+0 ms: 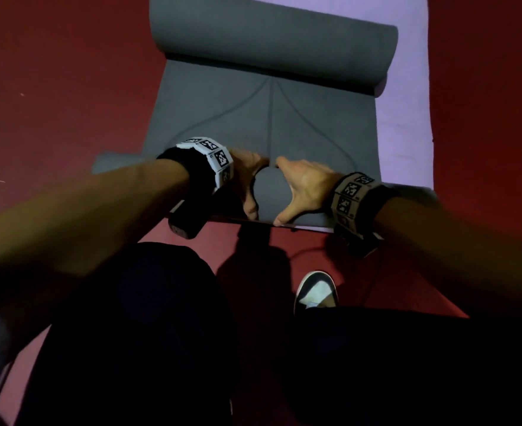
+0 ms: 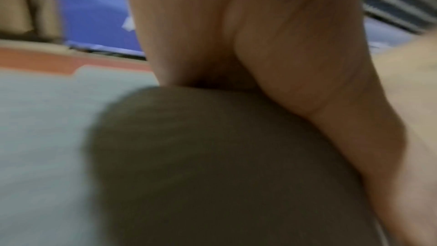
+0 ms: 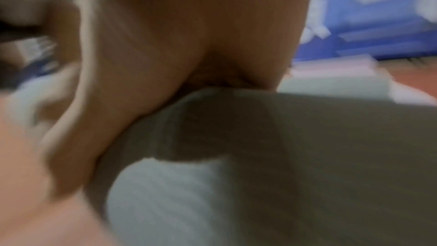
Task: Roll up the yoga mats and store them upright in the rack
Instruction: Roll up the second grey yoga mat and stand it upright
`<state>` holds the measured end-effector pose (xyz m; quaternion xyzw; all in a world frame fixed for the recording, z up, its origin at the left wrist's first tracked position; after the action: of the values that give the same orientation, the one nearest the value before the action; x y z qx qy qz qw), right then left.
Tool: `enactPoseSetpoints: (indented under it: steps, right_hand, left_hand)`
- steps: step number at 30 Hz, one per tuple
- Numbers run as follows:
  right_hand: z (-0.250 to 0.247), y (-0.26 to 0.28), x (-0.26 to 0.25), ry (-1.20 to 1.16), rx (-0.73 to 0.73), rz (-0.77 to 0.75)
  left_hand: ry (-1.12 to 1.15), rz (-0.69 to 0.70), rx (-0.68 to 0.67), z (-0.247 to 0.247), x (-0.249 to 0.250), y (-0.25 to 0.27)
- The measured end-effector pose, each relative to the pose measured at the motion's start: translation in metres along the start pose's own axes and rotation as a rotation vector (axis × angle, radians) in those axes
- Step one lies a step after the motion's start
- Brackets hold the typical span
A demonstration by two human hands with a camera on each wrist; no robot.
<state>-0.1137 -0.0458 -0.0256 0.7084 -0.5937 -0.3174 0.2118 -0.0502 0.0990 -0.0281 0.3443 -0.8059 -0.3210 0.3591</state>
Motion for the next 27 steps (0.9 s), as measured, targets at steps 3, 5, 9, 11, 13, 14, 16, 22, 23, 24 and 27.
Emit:
enactPoseSetpoints:
  steps: [3,5,9,11,13,14,16,22,23,24,27]
  right_hand:
    - [-0.009,-0.002,0.007,-0.087,-0.026,0.017]
    - [-0.017,-0.002,0.013,-0.199,-0.065,0.004]
    - [-0.023,-0.003,0.010,-0.261,-0.126,-0.060]
    - [-0.019,-0.002,0.006,-0.202,-0.087,-0.065]
    - [-0.012,-0.001,0.001,-0.119,-0.050,-0.063]
    - [-0.009,-0.002,0.000,-0.092,-0.032,-0.057]
    - [-0.004,-0.003,0.000,-0.069,-0.008,-0.051]
    - [-0.019,-0.005,0.007,-0.211,-0.097,-0.061]
    - [-0.021,-0.005,0.006,-0.224,-0.119,-0.068]
    - [-0.021,-0.006,0.006,-0.234,-0.131,-0.072]
    - [-0.015,-0.004,0.003,-0.217,-0.107,-0.072]
  left_hand:
    - [-0.016,0.046,0.065,-0.001,0.003,0.003]
    - [-0.193,0.032,0.103,-0.006,0.007,0.009]
    - [-0.213,0.008,0.112,-0.008,0.006,0.010]
    - [-0.045,0.031,0.055,-0.008,-0.001,0.006]
    - [0.094,0.061,-0.015,-0.009,-0.004,0.009]
    - [0.117,0.060,-0.044,-0.010,-0.004,0.010]
    - [0.116,0.074,-0.084,-0.008,-0.004,0.005]
    - [-0.013,0.073,0.050,-0.001,0.002,0.003]
    - [0.023,0.081,0.048,-0.001,0.000,0.002]
    - [0.077,0.096,0.031,-0.001,-0.001,0.002]
    - [0.211,0.147,-0.064,-0.003,-0.007,0.003]
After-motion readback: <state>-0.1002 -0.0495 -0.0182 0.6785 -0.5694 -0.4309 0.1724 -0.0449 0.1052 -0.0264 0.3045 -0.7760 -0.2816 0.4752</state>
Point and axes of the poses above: each hand's wrist, its own y-axis away from the middle knuckle, its own z-axis out of the palm, x = y × z, the point moved 2 cm from there along -y, towards the middle knuckle, and after that the axes turned 8 degrees about -x, right-handed, at the moved point
